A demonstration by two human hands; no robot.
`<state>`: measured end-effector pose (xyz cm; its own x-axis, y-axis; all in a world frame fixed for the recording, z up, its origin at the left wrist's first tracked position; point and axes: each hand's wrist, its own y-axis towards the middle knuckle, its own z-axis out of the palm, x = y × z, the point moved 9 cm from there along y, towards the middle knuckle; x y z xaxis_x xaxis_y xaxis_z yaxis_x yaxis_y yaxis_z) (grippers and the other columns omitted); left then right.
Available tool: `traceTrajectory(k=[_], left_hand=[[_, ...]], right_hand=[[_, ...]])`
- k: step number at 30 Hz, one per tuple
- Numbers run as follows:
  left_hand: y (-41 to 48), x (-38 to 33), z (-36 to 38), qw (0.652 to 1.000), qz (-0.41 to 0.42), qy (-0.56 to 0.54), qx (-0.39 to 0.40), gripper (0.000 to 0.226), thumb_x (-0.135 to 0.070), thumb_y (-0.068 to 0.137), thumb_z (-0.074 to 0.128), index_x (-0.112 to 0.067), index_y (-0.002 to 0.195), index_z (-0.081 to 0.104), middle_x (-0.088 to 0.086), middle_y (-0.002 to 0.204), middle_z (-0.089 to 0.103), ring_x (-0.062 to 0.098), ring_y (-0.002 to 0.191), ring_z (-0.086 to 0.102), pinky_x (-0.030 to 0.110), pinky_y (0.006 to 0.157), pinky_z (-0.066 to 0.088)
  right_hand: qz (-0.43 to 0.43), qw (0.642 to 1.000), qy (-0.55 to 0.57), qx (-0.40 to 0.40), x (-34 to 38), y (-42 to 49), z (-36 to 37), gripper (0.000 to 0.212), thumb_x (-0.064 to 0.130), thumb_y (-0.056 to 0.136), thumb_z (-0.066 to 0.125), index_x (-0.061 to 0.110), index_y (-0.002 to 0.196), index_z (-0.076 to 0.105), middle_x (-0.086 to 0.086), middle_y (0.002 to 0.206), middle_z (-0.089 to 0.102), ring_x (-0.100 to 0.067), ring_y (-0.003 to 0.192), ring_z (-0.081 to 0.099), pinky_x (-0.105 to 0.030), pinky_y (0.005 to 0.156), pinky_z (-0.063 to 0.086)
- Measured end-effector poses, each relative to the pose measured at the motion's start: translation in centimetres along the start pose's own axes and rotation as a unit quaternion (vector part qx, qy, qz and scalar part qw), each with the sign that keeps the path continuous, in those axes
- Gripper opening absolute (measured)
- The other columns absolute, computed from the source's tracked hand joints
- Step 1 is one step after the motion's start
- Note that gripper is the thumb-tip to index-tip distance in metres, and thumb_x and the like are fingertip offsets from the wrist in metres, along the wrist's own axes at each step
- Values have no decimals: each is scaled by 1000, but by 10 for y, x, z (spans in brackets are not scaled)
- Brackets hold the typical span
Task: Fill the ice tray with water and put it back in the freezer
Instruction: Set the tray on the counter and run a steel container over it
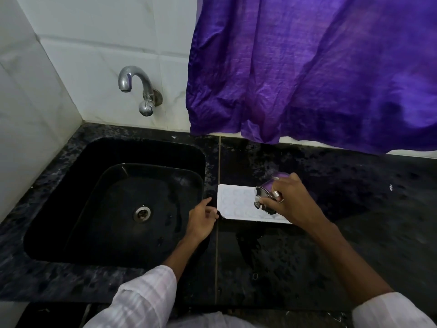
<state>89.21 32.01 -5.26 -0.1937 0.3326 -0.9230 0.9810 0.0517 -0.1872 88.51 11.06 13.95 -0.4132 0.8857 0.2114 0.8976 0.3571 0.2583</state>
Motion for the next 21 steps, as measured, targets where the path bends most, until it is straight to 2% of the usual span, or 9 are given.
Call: traceTrajectory(k=[6, 10, 13, 18, 21], left_hand=[[1, 1, 0, 1000, 1, 3, -4, 49, -6, 97, 57, -5, 145, 45, -7, 86, 68, 19, 93, 71, 44, 97, 55], [0, 2, 1, 1000, -3, 4, -6, 49, -6, 97, 56, -6, 144, 45, -5, 87, 69, 18, 91, 71, 44, 96, 55], [-1, 1, 1, 1000, -9, -1, -8, 49, -6, 97, 56, -6, 145, 45, -1, 90, 70, 17, 90, 71, 42, 95, 56], [0, 1, 2, 1000, -11, 4, -10, 48, -8, 97, 56, -6, 144, 45, 1, 91, 72, 18, 91, 71, 44, 97, 54], [2, 5, 4, 1000, -15, 8, -11, 48, -9, 97, 57, -6, 144, 46, 3, 92, 73, 19, 91, 72, 45, 96, 55]], right_hand=[[3, 1000, -2, -5, -4, -9, -8, 47, 33, 72, 82, 7, 55, 48, 0, 58, 47, -20, 65, 43, -15, 61, 22], [13, 1000, 0, -7, -13, -13, -9, 47, 34, 73, 82, 8, 55, 47, 5, 58, 46, -8, 64, 35, -13, 63, 23], [12, 1000, -4, -5, -18, -16, -11, 48, 35, 73, 83, 10, 55, 46, 9, 57, 41, -9, 63, 33, -14, 64, 23], [28, 1000, -1, -6, -27, -22, -16, 47, 33, 73, 82, 7, 55, 47, 3, 56, 46, -14, 63, 37, -16, 63, 23], [34, 999, -1, -4, -32, -25, -18, 49, 33, 73, 83, 14, 53, 42, 10, 55, 40, -3, 63, 34, -20, 64, 22]])
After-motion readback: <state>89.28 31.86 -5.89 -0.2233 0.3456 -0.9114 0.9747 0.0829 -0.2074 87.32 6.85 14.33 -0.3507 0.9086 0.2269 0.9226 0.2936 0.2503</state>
